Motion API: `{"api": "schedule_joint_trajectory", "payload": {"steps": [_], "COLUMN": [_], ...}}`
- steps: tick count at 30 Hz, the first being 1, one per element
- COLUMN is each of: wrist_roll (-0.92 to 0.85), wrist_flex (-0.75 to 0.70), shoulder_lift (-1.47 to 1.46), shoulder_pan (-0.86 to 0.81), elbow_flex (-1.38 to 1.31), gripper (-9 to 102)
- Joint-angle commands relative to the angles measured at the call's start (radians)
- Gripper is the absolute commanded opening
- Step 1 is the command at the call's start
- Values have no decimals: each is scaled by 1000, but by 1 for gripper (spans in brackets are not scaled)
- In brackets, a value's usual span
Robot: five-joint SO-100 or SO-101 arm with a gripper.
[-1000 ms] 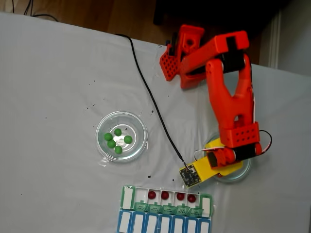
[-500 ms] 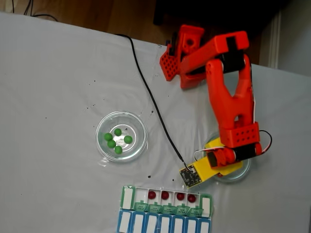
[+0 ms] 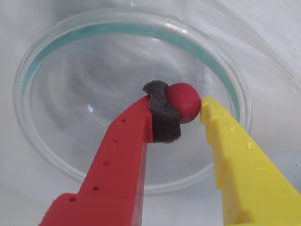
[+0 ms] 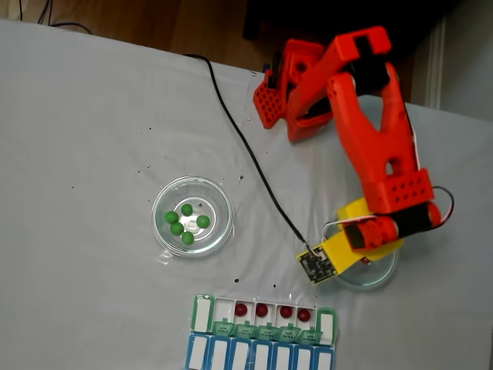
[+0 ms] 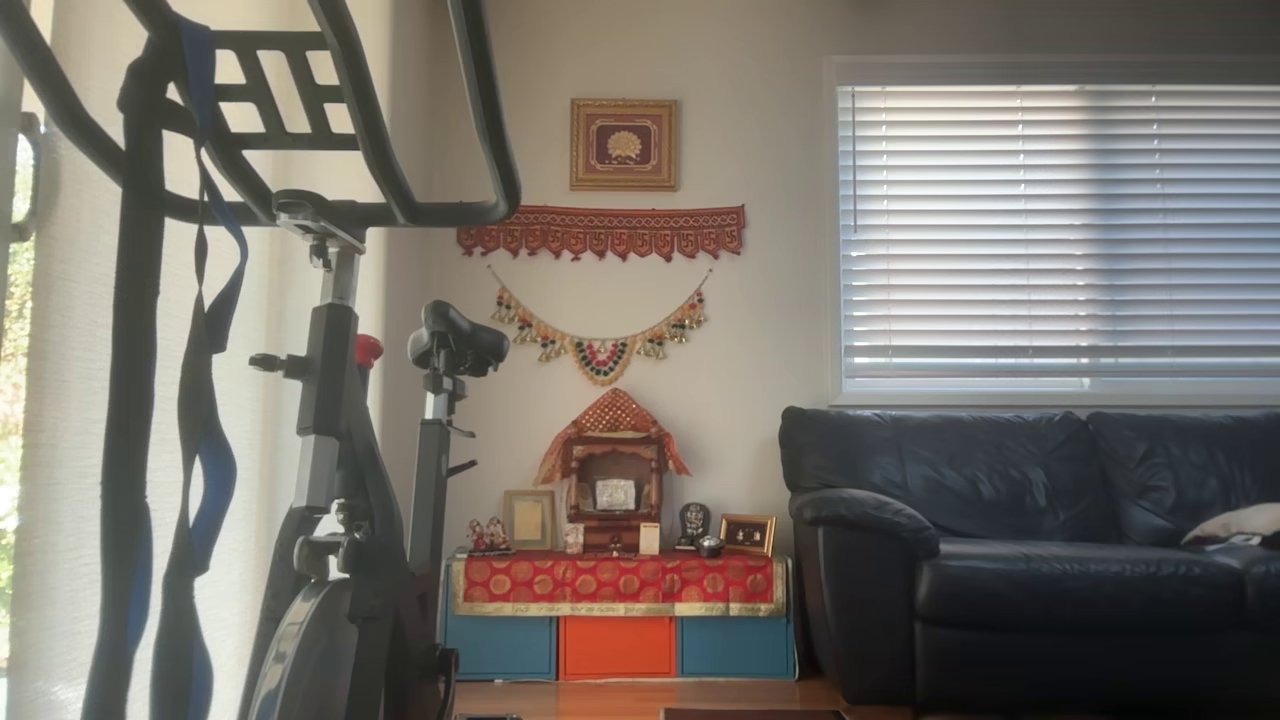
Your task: Sort medicines into box.
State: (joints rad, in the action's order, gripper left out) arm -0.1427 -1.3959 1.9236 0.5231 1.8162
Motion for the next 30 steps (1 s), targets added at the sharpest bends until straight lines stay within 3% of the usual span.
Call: {"api": "schedule_joint_trajectory", "payload": {"steps": [1, 7, 23, 30], "wrist_roll": [12, -25, -104, -115], "wrist_flex": [-14, -75, 100, 104], "shoulder_lift": [158, 193, 31, -170], "shoulder_pan": [-11, -117, -500, -612], "elbow_flex": [-127, -216, -308, -494], "gripper": [1, 1, 1, 1]}}
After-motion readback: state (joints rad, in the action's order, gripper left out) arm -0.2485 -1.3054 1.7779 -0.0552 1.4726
